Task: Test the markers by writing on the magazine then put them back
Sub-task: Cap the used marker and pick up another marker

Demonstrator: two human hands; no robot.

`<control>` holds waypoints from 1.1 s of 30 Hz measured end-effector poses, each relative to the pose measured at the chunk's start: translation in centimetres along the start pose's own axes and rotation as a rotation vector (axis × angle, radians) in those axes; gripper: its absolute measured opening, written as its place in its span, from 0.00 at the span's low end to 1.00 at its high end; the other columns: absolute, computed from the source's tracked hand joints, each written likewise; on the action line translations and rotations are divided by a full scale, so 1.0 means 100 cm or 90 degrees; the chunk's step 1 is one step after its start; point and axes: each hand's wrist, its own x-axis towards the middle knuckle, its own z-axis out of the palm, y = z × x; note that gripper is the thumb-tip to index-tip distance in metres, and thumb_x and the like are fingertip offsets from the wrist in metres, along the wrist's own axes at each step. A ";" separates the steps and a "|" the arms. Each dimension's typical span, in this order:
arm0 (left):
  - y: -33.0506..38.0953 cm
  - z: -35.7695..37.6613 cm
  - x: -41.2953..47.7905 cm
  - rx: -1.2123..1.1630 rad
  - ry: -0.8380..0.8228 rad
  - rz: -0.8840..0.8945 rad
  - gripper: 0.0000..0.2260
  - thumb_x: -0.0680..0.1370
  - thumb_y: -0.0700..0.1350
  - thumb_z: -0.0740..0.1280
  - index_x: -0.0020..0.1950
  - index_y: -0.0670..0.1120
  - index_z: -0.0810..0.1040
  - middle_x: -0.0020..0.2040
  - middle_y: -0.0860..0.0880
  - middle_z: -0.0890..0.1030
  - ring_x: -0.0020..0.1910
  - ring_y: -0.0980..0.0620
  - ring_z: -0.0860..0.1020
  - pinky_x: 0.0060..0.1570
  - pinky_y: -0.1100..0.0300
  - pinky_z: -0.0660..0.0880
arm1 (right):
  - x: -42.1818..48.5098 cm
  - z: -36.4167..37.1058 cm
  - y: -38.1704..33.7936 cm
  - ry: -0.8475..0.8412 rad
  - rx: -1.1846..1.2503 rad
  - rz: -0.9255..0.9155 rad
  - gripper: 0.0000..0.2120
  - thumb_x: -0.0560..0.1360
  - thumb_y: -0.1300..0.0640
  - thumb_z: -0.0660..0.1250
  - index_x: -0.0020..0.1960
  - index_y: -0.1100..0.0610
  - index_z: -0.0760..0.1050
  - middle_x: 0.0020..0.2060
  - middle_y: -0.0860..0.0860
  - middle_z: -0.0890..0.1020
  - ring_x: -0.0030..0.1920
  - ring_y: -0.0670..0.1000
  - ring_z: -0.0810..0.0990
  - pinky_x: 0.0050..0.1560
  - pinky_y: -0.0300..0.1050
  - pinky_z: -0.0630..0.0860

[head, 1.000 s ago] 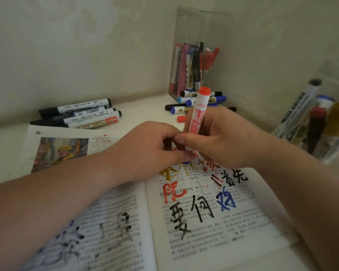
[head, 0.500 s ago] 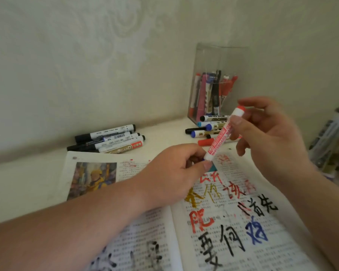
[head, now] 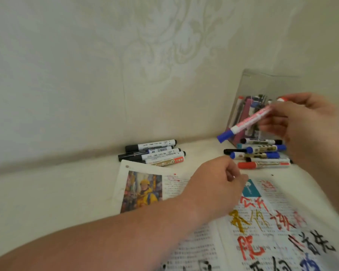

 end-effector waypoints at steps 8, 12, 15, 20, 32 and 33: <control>-0.011 -0.020 0.014 -0.182 0.289 -0.040 0.13 0.75 0.41 0.69 0.32 0.48 0.73 0.25 0.58 0.73 0.28 0.60 0.70 0.29 0.70 0.66 | 0.001 0.087 0.044 -0.268 -0.005 0.364 0.08 0.81 0.67 0.62 0.48 0.69 0.78 0.37 0.61 0.85 0.33 0.53 0.85 0.39 0.42 0.85; -0.011 -0.022 0.014 -0.281 0.325 -0.075 0.12 0.75 0.39 0.68 0.33 0.46 0.71 0.24 0.58 0.68 0.26 0.60 0.66 0.28 0.69 0.66 | -0.001 0.088 0.056 -0.322 -0.151 0.354 0.07 0.80 0.67 0.65 0.55 0.68 0.80 0.42 0.60 0.85 0.38 0.54 0.84 0.39 0.43 0.83; -0.013 -0.023 0.016 -0.304 0.319 -0.072 0.13 0.75 0.38 0.67 0.34 0.46 0.68 0.23 0.57 0.65 0.25 0.58 0.62 0.25 0.68 0.62 | 0.000 0.079 0.054 -0.334 -0.198 0.295 0.09 0.80 0.70 0.63 0.58 0.65 0.79 0.47 0.60 0.87 0.43 0.52 0.87 0.41 0.39 0.84; -0.013 -0.020 0.017 -0.284 0.326 -0.071 0.15 0.75 0.39 0.68 0.32 0.47 0.68 0.23 0.58 0.67 0.26 0.59 0.64 0.27 0.68 0.64 | 0.007 0.054 0.047 -0.343 -0.023 0.293 0.16 0.79 0.77 0.58 0.61 0.69 0.77 0.55 0.62 0.85 0.56 0.56 0.86 0.56 0.47 0.83; -0.003 -0.009 0.007 -0.032 0.199 0.059 0.08 0.75 0.41 0.71 0.36 0.45 0.77 0.34 0.50 0.77 0.30 0.61 0.72 0.32 0.69 0.69 | 0.004 -0.037 0.021 -0.421 -1.126 -0.018 0.15 0.76 0.63 0.63 0.55 0.45 0.79 0.51 0.48 0.81 0.48 0.51 0.78 0.46 0.43 0.76; -0.002 -0.008 0.005 -0.018 0.194 0.067 0.08 0.75 0.41 0.71 0.36 0.46 0.77 0.35 0.51 0.78 0.31 0.61 0.72 0.32 0.69 0.69 | 0.002 -0.039 0.023 -0.438 -1.139 -0.014 0.15 0.76 0.63 0.63 0.55 0.45 0.78 0.52 0.47 0.81 0.48 0.51 0.78 0.46 0.43 0.75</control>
